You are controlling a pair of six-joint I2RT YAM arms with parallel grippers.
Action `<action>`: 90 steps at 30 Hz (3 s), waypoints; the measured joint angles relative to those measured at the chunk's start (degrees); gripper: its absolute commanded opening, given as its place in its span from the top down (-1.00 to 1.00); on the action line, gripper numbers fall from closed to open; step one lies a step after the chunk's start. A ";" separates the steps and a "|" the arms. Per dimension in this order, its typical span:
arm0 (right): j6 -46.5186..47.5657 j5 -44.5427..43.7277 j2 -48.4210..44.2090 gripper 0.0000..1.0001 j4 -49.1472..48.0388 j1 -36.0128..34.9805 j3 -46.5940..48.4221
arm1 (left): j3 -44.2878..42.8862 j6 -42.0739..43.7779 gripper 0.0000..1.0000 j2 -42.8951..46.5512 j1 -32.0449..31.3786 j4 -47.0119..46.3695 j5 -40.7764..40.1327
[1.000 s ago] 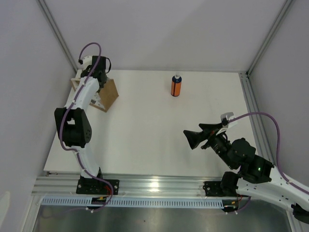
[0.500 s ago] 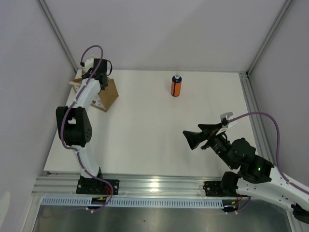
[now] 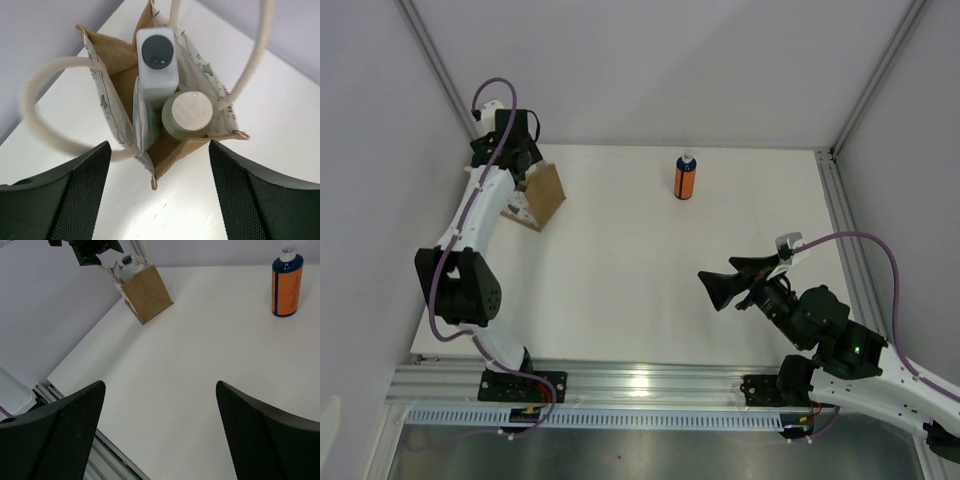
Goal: Place the personal care products into the canvas bag
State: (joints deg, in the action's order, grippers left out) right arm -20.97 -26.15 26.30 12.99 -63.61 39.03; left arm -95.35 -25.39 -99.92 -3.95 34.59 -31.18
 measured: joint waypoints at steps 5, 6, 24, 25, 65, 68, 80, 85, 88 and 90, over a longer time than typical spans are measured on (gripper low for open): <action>0.02 -0.09 0.00 -0.92 0.00 0.00 0.00 | -0.04 1.46 -0.68 6.47 -0.90 0.07 2.51; 0.04 -0.11 0.00 -0.92 0.00 0.00 0.00 | -0.09 2.14 -0.69 7.48 -1.25 0.13 3.56; 4.33 -6.19 6.75 -0.94 -1.92 1.01 0.07 | 41.18 1.97 -0.99 45.83 -34.16 -18.97 24.39; 5.11 -6.99 8.13 -0.94 -2.14 1.62 0.46 | 45.51 1.05 -0.99 47.74 -34.80 -20.63 24.37; 27.36 10.51 97.18 -0.79 -20.00 38.01 55.54 | 74.29 -7.63 -0.99 66.99 -37.46 -38.64 22.14; 27.45 12.09 99.54 -0.67 -21.24 39.08 56.70 | 74.29 -7.61 -0.99 66.90 -37.46 -38.62 21.77; 28.17 24.20 97.22 0.35 -33.18 39.85 47.01 | 74.29 -7.15 -0.97 65.59 -37.46 -38.49 18.99; 28.02 25.57 90.05 0.39 -35.74 35.36 36.22 | 74.29 -6.36 -0.96 65.09 -37.46 -38.53 16.68; 27.34 24.81 86.31 0.40 -38.62 28.79 30.14 | 74.27 -5.55 -0.96 63.71 -37.46 -37.90 13.97; 26.86 23.39 85.09 0.37 -39.95 23.28 27.91 | 74.27 -5.27 -0.97 63.60 -37.46 -37.11 12.07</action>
State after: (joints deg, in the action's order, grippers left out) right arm 5.89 -2.76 111.39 -26.96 -40.34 66.94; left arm -21.08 -30.65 -36.32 -41.41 -2.52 -19.11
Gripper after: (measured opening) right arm 0.611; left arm 0.982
